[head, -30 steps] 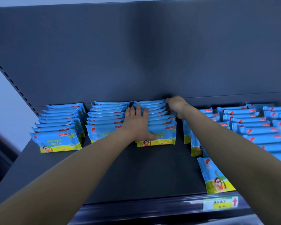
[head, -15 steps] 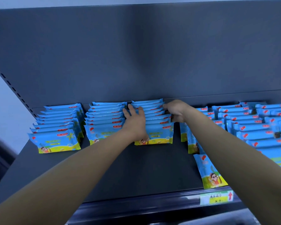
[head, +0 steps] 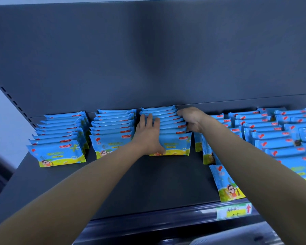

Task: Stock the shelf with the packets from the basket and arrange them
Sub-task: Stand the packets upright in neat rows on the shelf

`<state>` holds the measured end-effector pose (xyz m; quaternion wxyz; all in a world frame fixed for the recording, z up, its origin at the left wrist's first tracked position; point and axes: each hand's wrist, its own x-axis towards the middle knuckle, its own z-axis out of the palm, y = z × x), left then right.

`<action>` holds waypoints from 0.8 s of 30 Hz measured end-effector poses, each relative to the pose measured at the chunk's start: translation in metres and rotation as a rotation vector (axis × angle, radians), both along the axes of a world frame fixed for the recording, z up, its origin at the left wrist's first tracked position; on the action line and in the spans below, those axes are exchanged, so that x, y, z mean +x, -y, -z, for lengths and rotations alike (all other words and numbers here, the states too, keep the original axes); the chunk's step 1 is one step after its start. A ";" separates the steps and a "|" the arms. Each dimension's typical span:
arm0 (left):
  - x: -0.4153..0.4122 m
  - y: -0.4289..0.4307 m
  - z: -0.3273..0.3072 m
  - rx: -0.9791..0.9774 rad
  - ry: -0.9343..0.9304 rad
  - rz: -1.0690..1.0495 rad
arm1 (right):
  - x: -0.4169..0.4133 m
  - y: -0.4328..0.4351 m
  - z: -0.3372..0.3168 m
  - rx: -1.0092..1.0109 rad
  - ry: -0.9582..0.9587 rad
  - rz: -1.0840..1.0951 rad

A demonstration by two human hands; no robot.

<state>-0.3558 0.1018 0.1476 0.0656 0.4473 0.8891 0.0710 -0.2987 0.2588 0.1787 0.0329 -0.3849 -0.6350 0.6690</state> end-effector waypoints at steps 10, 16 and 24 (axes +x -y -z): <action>0.014 -0.002 0.002 0.005 0.021 -0.075 | 0.003 0.004 -0.006 0.018 -0.015 0.003; 0.017 0.000 0.004 0.023 0.001 -0.085 | 0.005 0.004 -0.005 0.035 -0.049 0.019; 0.027 -0.002 0.007 0.013 -0.167 -0.157 | 0.009 -0.007 0.001 0.303 -0.067 -0.018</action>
